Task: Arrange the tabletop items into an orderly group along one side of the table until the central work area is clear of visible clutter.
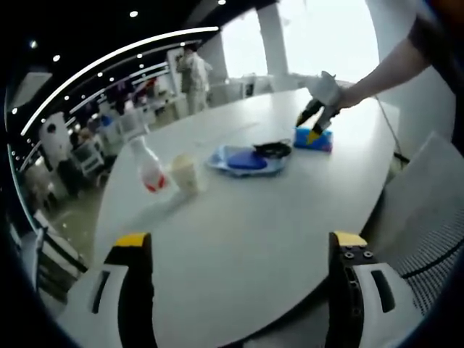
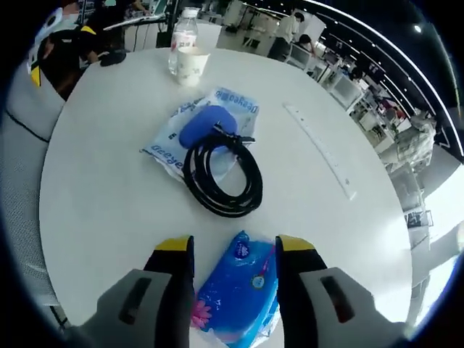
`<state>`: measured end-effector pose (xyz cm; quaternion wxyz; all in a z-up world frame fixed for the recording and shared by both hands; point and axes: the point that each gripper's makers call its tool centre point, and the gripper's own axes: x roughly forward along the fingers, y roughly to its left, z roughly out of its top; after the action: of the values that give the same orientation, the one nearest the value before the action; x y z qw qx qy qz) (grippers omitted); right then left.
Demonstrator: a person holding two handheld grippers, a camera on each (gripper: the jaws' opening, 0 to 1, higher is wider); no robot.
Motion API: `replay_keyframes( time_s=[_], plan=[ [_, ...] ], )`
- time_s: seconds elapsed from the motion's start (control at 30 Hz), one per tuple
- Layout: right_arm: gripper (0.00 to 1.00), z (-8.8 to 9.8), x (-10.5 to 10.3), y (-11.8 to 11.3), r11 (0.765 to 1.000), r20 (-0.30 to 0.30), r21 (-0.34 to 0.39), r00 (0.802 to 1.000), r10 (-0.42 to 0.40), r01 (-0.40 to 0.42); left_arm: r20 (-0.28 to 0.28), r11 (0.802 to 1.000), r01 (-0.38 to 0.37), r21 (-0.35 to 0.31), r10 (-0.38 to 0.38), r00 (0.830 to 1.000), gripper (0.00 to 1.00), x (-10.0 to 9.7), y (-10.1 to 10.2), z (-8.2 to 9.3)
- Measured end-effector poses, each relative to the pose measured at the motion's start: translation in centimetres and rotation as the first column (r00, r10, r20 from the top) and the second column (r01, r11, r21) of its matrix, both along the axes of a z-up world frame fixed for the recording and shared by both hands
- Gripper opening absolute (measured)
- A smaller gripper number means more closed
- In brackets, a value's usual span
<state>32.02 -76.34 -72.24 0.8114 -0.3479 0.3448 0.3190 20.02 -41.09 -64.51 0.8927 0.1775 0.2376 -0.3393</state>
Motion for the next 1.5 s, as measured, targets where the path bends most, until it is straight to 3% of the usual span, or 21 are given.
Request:
replay_keyframes(
  time_s=[0.13,0.3,0.77,1.33,1.5],
  plan=[
    [0.47,-0.3,0.3,1.5,0.999,0.0,0.025,0.999,0.036,-0.036,0.0,1.0,0.003,0.008,-0.003,1.0,0.98,0.0,0.1,-0.1],
    [0.47,-0.9,0.6,2.8,0.994,-0.005,-0.001,0.994,0.112,-0.112,-0.006,1.0,0.002,0.013,-0.002,1.0,0.98,-0.1,0.1,-0.2],
    [0.43,-2.6,1.9,5.0,0.983,-0.048,-0.006,0.982,0.183,-0.184,-0.017,1.0,0.007,0.03,-0.007,1.0,0.97,-0.3,0.4,-0.6],
    [0.28,-4.9,1.8,6.8,0.977,-0.101,-0.035,0.974,0.205,-0.209,-0.041,0.998,0.015,0.064,-0.012,0.999,0.94,-0.5,0.6,-1.2],
    [0.22,-4.7,2.3,6.7,0.975,-0.083,-0.031,0.972,0.218,-0.221,-0.043,0.998,0.007,0.061,-0.004,0.999,0.93,-0.3,0.7,-1.2]
  ],
)
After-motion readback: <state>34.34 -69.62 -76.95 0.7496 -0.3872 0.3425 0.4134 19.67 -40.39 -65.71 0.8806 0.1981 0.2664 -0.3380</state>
